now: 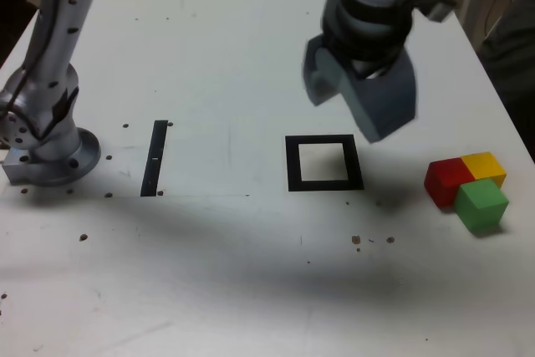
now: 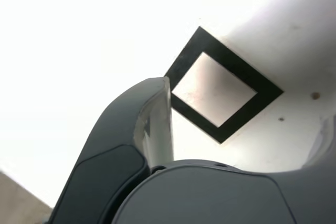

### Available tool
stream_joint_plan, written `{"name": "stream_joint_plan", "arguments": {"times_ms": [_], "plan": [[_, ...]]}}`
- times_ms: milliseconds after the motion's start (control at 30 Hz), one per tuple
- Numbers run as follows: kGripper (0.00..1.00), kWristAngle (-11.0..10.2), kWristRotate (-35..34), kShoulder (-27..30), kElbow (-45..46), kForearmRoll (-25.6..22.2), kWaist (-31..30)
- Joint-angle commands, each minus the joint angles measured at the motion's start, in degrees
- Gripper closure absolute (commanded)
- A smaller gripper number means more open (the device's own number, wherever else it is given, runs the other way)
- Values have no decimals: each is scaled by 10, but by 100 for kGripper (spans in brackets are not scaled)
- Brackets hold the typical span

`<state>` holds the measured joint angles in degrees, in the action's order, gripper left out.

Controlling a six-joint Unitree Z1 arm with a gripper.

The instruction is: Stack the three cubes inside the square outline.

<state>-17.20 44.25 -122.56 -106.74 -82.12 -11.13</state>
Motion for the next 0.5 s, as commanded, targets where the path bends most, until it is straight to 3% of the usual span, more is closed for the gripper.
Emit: {"name": "stream_joint_plan", "arguments": {"times_ms": [0,467], "plan": [[2,-1,18,-18,-26,-11,-8],[2,16,109,-106,-180,-73,-23]]}}
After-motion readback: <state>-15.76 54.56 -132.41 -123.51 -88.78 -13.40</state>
